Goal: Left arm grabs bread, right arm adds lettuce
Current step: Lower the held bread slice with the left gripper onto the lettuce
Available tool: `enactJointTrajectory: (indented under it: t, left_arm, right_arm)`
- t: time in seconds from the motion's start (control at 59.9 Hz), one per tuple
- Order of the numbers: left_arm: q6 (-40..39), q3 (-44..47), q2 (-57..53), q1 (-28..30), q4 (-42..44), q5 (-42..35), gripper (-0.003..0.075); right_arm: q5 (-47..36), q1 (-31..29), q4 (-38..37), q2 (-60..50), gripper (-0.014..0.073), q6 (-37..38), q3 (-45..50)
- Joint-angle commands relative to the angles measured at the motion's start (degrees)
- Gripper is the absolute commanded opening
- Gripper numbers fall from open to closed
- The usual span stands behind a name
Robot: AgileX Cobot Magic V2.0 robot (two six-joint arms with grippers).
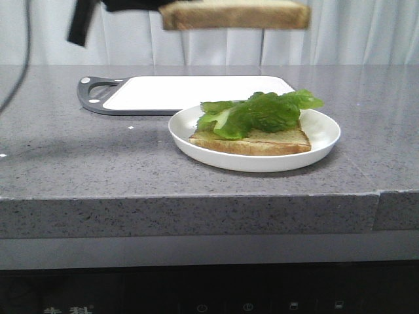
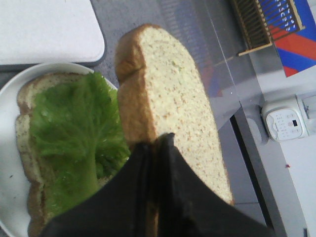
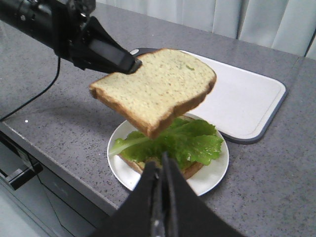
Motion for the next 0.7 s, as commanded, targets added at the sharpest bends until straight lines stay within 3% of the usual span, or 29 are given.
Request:
enactJointTrajectory:
  t: [0.0,0.267,0.517,0.684]
  left_arm:
    - [0.38,-2.85,1.10,-1.75,-4.52,2.01,-0.0020]
    - [2.08,-2.94,6.70,-2.76,-4.62,0.68,0.0001]
    - [3.15,-2.94,6.70,-2.76,-4.81,0.22,0.0249]
    - [3.79,-2.94,4.54,-1.17,-4.58,3.06,0.0322]
  right_arm:
    - [-3.47,0.03,0.46,0.05,-0.0061,-0.48,-1.61]
    - [-3.52,0.03,0.46,0.05,-0.0061,-0.48,-1.61]
    - [-3.52,0.03,0.46,0.05,-0.0061,-0.48,-1.61]
    - [-4.89,0.03,0.46,0.05,-0.0061,-0.43,-1.61]
